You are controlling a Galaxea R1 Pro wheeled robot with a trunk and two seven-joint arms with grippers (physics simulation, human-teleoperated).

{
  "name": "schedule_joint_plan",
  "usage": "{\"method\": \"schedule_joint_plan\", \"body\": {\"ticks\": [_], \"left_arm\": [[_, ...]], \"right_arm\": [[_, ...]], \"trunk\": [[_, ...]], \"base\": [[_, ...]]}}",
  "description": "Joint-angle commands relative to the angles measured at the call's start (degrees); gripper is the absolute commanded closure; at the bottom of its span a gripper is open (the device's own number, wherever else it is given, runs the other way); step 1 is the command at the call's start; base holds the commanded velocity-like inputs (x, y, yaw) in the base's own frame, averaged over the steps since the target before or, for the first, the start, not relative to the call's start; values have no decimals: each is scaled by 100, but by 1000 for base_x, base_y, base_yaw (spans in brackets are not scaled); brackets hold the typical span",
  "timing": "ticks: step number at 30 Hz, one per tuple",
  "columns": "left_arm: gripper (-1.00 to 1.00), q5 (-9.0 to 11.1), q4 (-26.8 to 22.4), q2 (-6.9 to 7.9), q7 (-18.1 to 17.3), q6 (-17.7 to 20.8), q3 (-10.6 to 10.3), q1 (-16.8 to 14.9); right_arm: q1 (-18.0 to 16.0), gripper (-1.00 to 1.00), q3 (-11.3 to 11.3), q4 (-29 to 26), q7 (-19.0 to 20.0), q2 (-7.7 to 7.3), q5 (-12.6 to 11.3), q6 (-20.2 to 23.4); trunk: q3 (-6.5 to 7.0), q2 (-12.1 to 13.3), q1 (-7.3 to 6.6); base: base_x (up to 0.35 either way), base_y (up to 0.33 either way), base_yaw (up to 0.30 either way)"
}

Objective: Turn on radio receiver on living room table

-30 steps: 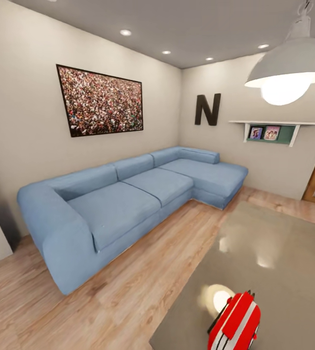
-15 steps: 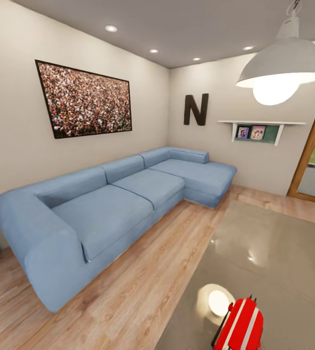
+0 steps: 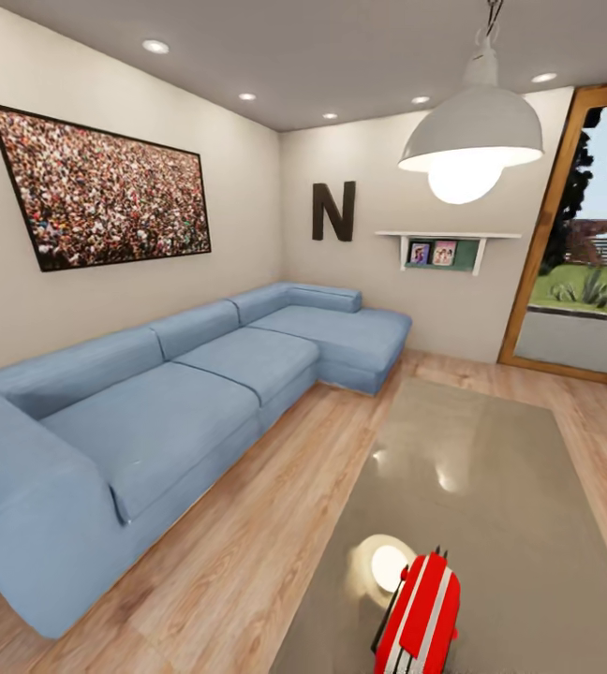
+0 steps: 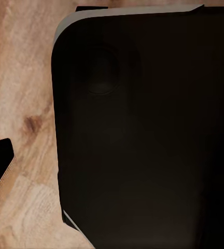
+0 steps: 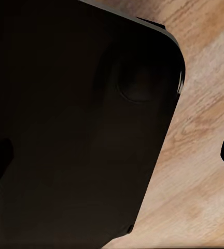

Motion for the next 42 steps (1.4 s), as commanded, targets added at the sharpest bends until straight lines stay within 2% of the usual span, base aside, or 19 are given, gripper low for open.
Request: {"method": "schedule_joint_plan", "body": {"ticks": [1, 42], "left_arm": [[-100, 0, 0, 0, 0, 0, 0, 0], [-100, 0, 0, 0, 0, 0, 0, 0]], "right_arm": [[0, -100, 0, 0, 0, 0, 0, -1], [0, -100, 0, 0, 0, -6, 0, 0]], "trunk": [[0, 0, 0], [0, 0, 0]], "base": [[0, 0, -284], [0, 0, -284]]}}
